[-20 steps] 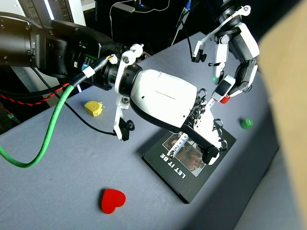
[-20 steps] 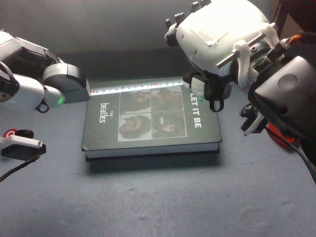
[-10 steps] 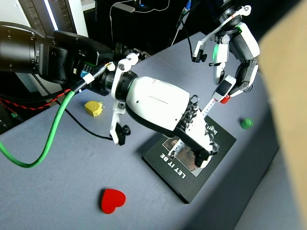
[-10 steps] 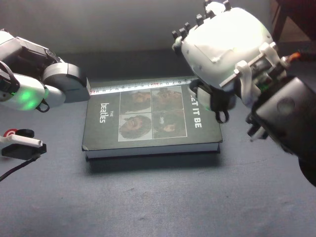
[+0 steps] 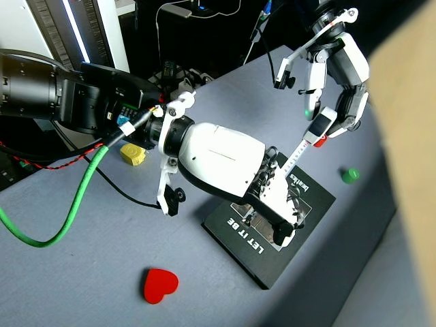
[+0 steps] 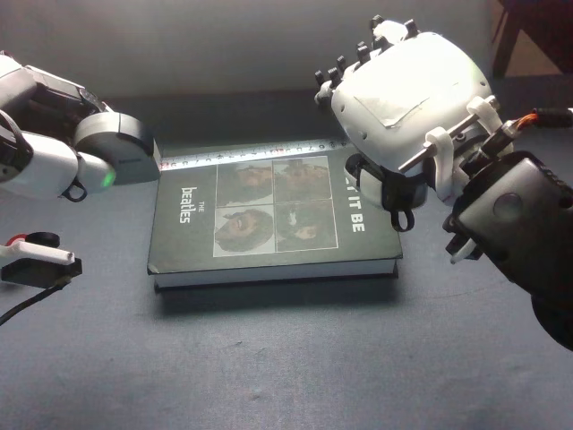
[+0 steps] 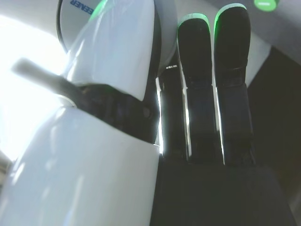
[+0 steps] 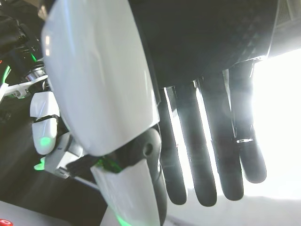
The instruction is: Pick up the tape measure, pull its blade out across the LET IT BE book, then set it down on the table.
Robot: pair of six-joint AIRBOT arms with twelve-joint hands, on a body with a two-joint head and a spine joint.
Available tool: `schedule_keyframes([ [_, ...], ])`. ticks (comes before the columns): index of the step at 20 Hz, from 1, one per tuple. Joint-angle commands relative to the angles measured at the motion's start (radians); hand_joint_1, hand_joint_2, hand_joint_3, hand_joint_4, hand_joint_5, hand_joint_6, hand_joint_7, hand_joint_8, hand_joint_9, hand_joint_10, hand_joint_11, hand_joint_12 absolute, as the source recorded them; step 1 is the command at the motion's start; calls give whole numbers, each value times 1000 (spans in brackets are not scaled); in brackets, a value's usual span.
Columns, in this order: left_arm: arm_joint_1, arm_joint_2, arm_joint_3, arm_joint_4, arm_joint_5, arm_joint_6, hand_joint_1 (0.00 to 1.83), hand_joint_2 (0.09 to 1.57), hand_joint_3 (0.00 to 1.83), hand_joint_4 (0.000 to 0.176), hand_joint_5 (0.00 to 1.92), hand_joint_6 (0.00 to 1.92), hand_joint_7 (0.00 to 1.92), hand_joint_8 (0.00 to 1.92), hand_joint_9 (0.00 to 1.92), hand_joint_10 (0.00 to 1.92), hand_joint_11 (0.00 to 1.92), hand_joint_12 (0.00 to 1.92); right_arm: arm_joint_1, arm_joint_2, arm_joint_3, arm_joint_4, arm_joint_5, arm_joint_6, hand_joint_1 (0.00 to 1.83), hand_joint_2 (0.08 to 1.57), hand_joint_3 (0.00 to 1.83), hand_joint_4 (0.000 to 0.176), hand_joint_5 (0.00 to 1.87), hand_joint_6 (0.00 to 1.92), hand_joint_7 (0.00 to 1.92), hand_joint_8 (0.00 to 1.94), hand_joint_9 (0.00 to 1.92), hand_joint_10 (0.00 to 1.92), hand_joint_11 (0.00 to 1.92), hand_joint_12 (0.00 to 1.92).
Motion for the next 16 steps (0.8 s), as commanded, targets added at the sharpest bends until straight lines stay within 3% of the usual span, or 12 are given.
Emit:
schedule_keyframes([
  [1,-7,3,6,52,-32,-13,1373,1128,0,0,927,933,931,1028,895,1326,824,1257,5,2,5,-73,76,0,1030,1095,0,0,730,10,795,9,752,29,345,1002],
  [16,-4,3,9,53,-30,-14,1373,1128,0,0,935,917,926,1033,893,1333,822,1257,12,-25,27,-73,82,-9,1029,1092,0,0,737,8,795,4,758,25,367,1004],
])
